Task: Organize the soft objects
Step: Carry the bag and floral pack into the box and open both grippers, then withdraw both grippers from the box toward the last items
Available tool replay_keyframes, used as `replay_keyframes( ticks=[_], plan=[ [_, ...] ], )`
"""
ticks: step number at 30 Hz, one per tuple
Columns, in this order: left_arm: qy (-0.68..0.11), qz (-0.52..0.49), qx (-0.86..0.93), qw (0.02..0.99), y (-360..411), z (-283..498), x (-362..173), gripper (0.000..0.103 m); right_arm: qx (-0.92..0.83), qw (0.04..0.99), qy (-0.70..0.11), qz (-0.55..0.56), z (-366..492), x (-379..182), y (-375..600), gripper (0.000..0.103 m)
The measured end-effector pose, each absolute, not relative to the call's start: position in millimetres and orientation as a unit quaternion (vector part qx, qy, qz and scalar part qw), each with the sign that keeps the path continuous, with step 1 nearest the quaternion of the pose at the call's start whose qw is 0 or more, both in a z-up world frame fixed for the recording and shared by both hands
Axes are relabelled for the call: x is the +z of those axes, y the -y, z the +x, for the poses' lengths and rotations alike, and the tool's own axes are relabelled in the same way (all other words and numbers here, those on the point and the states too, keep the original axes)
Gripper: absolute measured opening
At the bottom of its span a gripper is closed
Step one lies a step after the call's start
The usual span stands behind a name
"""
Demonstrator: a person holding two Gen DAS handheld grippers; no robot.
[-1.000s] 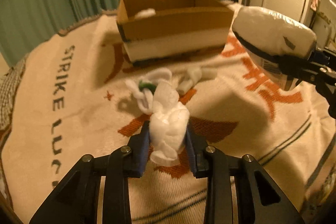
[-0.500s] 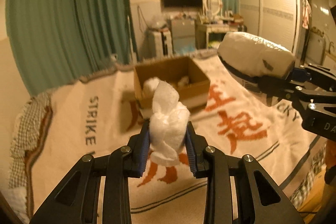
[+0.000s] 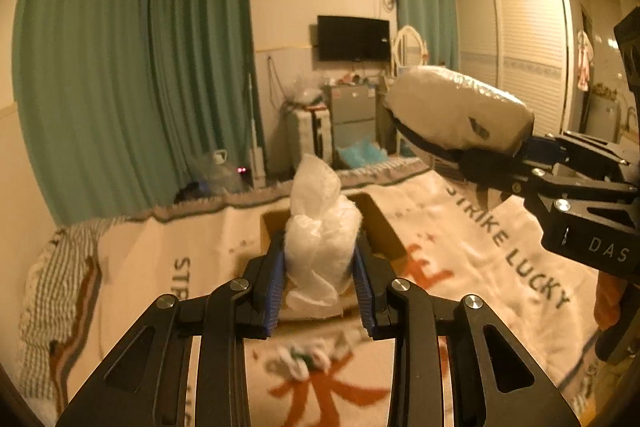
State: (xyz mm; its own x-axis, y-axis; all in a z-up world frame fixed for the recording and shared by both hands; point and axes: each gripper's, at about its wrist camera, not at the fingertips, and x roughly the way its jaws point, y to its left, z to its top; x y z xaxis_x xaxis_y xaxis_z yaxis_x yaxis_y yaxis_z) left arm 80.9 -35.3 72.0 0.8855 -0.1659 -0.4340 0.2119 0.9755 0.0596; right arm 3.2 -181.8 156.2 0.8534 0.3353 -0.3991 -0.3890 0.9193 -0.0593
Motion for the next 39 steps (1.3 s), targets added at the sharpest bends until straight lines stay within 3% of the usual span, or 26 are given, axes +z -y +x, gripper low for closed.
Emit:
replay_keyframes(
  ticks=[6,18,23,25,27,36,39],
  plan=[
    [-0.234,0.030,-0.109,0.966,27,160,52,0.030,0.198,0.956,-0.210,-0.049,83,137,176,0.050],
    [-0.302,0.050,-0.098,0.947,30,280,-45,0.030,0.191,0.930,-0.312,-0.042,230,17,155,0.052],
    [-0.310,0.067,-0.090,0.944,29,285,-63,0.034,0.184,0.923,-0.337,-0.028,251,-19,158,0.061],
    [-0.315,0.069,-0.081,0.943,30,284,-65,0.043,0.180,0.923,-0.339,-0.021,253,-25,162,0.078],
    [-0.322,0.065,-0.079,0.941,30,289,-66,0.079,0.179,0.926,-0.333,-0.015,250,-23,166,0.088],
    [-0.270,0.066,-0.065,0.958,29,238,5,0.082,0.159,0.945,-0.286,-0.022,199,61,184,0.090],
    [-0.236,0.065,-0.060,0.968,21,204,47,0.082,0.151,0.954,-0.255,-0.029,164,105,192,0.097]
  ],
)
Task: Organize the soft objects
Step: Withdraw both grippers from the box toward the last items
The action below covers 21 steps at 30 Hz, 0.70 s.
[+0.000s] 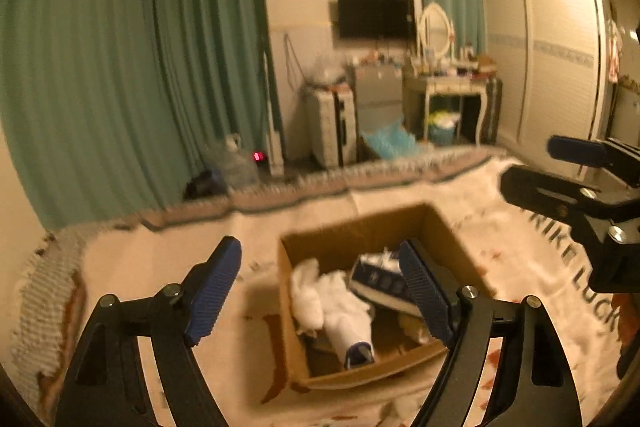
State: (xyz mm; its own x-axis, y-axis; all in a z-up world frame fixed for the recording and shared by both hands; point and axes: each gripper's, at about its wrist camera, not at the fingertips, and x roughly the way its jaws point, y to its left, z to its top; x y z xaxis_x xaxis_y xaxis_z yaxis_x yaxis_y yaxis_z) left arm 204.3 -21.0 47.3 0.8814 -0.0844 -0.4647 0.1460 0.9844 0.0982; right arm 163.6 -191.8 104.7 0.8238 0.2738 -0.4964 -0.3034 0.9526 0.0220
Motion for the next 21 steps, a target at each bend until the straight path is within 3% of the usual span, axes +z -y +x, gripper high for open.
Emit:
replay_keyframes(
  ticks=[3,10,16,21],
  plan=[
    [-0.194,0.070,-0.047,0.977,9,164,89,0.093,0.143,0.962,-0.229,-0.036,120,149,198,0.102],
    [-0.118,0.085,-0.033,0.989,-19,68,148,0.094,0.135,0.971,-0.194,-0.038,33,215,196,0.103],
    [-0.140,0.068,-0.037,0.987,-42,31,149,0.094,0.139,0.974,-0.171,-0.058,-25,233,178,0.103],
    [-0.176,0.054,-0.028,0.982,-53,28,122,0.094,0.153,0.971,-0.175,-0.058,-40,211,163,0.103]
  ],
)
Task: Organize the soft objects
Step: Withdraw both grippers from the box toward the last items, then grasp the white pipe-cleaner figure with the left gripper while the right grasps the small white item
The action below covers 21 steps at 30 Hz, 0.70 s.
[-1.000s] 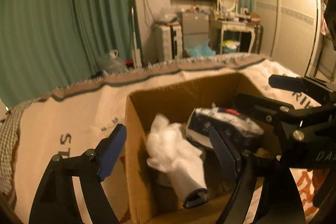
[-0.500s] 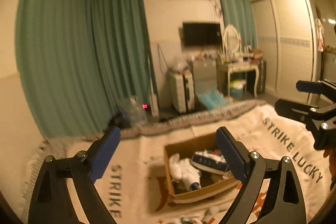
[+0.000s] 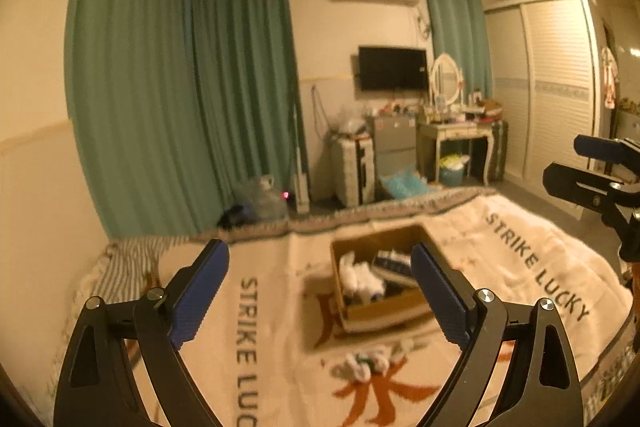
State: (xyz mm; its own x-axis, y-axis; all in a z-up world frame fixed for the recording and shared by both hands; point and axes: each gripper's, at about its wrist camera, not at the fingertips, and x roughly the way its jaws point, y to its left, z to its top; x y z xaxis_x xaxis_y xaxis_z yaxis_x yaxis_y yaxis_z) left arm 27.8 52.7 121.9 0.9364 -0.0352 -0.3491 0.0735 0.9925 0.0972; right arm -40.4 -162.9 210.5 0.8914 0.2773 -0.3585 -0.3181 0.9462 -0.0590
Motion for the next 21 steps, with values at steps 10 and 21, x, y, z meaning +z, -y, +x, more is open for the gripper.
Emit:
replay_keyframes(
  ticks=[10,21],
  plan=[
    [-0.256,0.050,-0.007,0.965,-55,72,16,0.094,0.165,0.947,-0.268,-0.064,16,83,141,0.103],
    [-0.356,0.043,-0.007,0.933,-59,149,-99,0.093,0.173,0.895,-0.409,-0.042,106,-77,137,0.084]
  ],
)
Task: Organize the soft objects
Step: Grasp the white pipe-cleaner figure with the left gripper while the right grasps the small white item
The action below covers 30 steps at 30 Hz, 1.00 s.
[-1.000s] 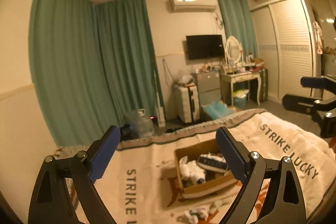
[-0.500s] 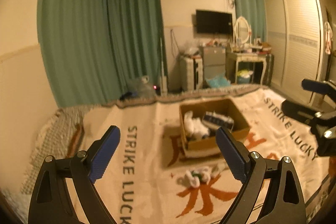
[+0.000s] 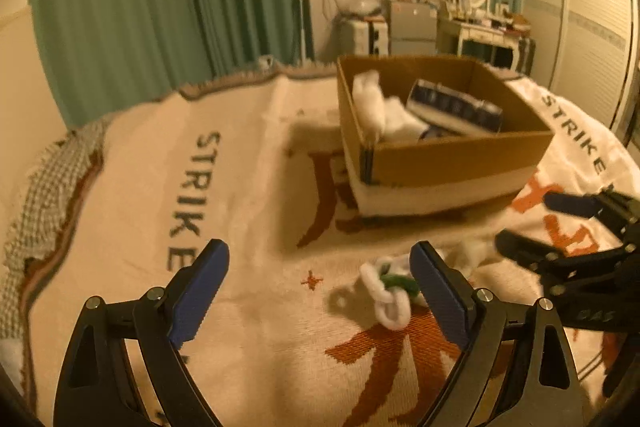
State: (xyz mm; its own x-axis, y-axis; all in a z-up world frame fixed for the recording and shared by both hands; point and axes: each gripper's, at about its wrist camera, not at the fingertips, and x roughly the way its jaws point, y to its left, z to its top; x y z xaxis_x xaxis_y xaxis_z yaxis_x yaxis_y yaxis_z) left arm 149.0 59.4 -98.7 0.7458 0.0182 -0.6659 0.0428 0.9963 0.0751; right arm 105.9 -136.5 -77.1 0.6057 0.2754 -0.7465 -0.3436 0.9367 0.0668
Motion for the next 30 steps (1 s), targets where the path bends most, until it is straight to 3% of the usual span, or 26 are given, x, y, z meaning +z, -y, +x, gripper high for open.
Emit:
replay_keyframes(
  ticks=[11,19,25,27,30],
  plan=[
    [-0.408,0.041,-0.025,0.912,-46,165,-146,0.092,0.185,0.866,-0.464,-0.031,134,-153,129,0.069],
    [-0.433,0.072,-0.045,0.898,-23,161,-161,0.092,0.208,0.869,-0.447,-0.040,121,-145,137,0.028],
    [-0.448,0.071,-0.064,0.889,-15,170,-169,0.092,0.216,0.866,-0.452,-0.020,122,-141,146,0.021],
    [-0.447,0.074,-0.068,0.889,-15,172,-171,0.075,0.217,0.866,-0.450,-0.020,120,-140,149,0.019],
    [-0.450,0.057,-0.084,0.887,-21,177,-173,0.061,0.220,0.865,-0.452,-0.014,120,-138,152,0.016]
  ],
)
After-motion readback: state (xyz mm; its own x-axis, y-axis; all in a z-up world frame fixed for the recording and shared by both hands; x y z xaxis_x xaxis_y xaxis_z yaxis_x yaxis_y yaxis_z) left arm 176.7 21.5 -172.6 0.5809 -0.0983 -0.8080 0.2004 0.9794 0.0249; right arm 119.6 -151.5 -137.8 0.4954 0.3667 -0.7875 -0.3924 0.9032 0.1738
